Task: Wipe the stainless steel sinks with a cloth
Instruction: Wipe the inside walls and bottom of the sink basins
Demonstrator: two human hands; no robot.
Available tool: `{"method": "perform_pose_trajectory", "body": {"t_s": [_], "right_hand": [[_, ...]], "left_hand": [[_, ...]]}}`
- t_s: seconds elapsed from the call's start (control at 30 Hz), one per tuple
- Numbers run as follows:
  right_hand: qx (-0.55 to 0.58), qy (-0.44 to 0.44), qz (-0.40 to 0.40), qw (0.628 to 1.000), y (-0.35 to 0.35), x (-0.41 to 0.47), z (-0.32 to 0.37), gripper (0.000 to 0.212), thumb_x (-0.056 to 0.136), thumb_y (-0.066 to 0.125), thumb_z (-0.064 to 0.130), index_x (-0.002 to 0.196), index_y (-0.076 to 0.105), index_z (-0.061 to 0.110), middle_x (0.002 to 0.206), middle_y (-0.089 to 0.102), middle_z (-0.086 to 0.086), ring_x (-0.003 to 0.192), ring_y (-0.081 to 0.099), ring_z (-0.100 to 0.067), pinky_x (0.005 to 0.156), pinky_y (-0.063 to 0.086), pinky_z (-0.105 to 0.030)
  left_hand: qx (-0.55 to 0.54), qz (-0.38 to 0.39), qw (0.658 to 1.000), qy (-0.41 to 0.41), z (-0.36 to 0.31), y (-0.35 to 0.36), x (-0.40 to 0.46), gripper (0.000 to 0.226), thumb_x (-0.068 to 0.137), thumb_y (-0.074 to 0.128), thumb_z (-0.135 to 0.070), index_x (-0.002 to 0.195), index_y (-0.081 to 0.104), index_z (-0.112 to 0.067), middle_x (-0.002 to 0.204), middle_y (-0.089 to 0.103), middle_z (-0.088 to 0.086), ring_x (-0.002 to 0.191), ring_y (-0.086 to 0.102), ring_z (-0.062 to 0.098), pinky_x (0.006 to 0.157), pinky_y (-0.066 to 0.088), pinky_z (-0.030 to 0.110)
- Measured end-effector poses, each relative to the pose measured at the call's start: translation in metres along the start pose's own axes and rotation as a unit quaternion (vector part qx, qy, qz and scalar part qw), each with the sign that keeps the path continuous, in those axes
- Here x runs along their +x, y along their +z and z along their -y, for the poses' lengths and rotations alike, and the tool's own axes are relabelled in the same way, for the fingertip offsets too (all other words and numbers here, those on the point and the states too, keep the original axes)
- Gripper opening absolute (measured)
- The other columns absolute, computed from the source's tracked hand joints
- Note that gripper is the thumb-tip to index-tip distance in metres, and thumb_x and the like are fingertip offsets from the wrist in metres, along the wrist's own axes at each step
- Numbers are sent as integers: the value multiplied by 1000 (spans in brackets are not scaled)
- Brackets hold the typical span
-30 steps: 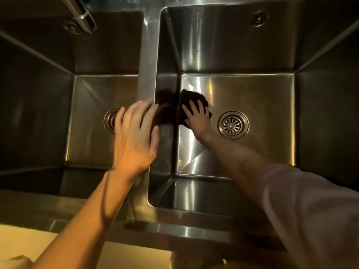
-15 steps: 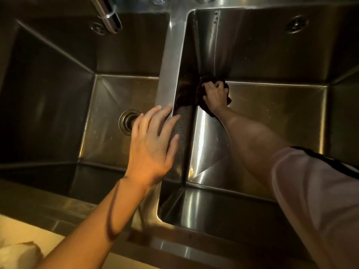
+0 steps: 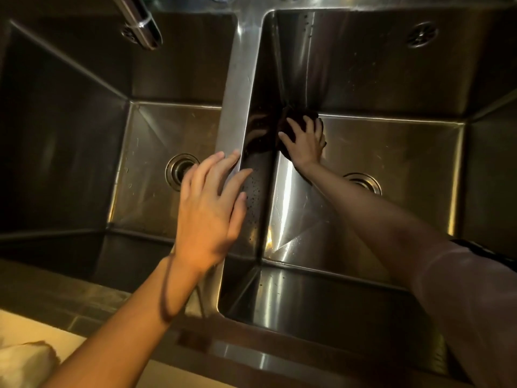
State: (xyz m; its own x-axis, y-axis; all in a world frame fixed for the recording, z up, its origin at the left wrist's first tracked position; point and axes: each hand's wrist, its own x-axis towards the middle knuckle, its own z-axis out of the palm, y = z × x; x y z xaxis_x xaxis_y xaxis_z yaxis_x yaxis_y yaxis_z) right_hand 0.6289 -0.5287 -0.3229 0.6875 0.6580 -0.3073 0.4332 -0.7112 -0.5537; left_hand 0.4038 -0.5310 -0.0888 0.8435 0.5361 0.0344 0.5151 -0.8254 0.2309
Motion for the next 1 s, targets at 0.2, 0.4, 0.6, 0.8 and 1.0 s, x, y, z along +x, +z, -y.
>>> {"method": "perform_pose_trajectory", "body": {"t_s": [0.2, 0.4, 0.6, 0.8, 1.0], "right_hand": [[-38, 79, -15, 996, 18, -5, 14, 63, 94, 44, 54, 150, 21, 37, 159, 15, -9, 142, 16, -41, 116, 21, -48], [12, 70, -9, 997, 9, 20, 9, 51, 88, 61, 33, 137, 46, 28, 150, 28, -8, 132, 28, -37, 112, 29, -42], [123, 23, 6, 992, -5, 26, 7, 40, 89, 62, 22, 128, 52, 17, 136, 48, -6, 125, 46, -28, 102, 36, -31], [252, 0, -9, 968, -28, 12, 25, 38, 89, 61, 16, 126, 52, 13, 131, 52, -8, 120, 50, -25, 98, 38, -29], [306, -113, -50, 944, -82, -9, 56, 36, 87, 63, 10, 122, 54, 6, 128, 51, -10, 117, 50, -20, 98, 39, -23]], "left_hand": [[-6, -11, 1000, -2, 1, 3, 0, 39, 94, 42, -24, 126, 60, -10, 142, 48, 10, 136, 32, 25, 109, 32, 47], [-4, -14, 1000, 1, 3, 5, 1, 38, 94, 43, -23, 126, 60, -10, 142, 47, 11, 136, 32, 25, 109, 32, 46], [-1, -2, 1000, -1, -1, 1, 1, 38, 93, 44, -22, 125, 61, -9, 142, 48, 12, 136, 33, 26, 110, 32, 47], [0, 21, 1000, -16, -5, -5, 1, 41, 95, 38, -24, 127, 60, -10, 144, 45, 12, 137, 33, 28, 109, 32, 48], [-7, 22, 1000, -17, -5, -5, 1, 40, 95, 38, -23, 127, 60, -12, 143, 46, 11, 136, 34, 29, 108, 33, 48]]}}
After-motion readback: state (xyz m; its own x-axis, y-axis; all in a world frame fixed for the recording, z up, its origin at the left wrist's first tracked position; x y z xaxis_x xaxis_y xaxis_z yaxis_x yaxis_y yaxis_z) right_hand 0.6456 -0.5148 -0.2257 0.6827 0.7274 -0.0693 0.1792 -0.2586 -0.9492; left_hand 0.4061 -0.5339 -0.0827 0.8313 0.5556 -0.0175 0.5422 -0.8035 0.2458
